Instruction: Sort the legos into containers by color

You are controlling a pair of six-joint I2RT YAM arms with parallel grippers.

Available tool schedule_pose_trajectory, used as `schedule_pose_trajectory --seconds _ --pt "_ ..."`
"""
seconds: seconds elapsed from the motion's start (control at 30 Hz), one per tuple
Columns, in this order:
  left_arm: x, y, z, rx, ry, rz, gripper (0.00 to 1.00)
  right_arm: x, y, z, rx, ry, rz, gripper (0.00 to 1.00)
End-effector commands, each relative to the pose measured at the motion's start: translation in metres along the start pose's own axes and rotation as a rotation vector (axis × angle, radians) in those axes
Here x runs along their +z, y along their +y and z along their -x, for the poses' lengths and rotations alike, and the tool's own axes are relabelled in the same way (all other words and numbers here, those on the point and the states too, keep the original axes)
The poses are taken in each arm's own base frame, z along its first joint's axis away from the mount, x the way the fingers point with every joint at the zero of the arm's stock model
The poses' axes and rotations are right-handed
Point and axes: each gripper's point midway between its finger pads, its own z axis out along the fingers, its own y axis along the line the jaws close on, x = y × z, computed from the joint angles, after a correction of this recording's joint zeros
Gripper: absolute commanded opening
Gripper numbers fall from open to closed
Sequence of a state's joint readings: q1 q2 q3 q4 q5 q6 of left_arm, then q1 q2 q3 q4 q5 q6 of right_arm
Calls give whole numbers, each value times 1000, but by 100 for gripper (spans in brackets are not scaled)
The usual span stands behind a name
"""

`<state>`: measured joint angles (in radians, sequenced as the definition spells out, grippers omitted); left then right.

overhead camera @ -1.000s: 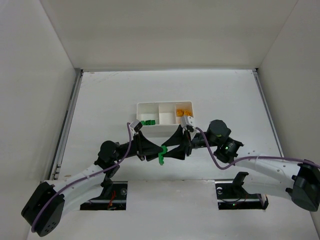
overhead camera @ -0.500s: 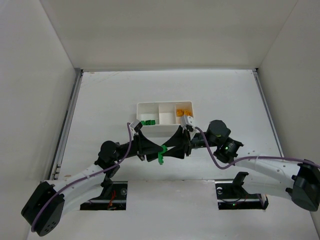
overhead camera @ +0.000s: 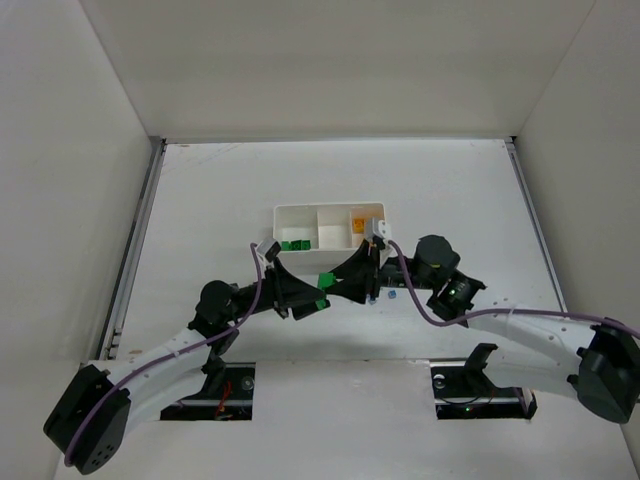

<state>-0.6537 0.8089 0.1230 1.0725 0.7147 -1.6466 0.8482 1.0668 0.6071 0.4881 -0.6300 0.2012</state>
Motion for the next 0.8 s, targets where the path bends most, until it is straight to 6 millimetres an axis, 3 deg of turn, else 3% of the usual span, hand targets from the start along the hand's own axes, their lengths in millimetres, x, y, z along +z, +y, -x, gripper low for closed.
schedule_pose_trajectory --seconds 0.0,0.37,0.6,0.77 --pt "-1 -10 -5 75 23 -46 49 2 -12 5 -22 -14 -44 30" --pt "-4 -9 1 118 -10 -50 22 1 -17 6 1 -15 -60 28" --pt "-24 13 39 131 -205 -15 14 -12 -20 18 22 -62 -82 27" --pt "-36 10 65 154 -312 -14 14 -10 -32 26 27 -88 -129 27"
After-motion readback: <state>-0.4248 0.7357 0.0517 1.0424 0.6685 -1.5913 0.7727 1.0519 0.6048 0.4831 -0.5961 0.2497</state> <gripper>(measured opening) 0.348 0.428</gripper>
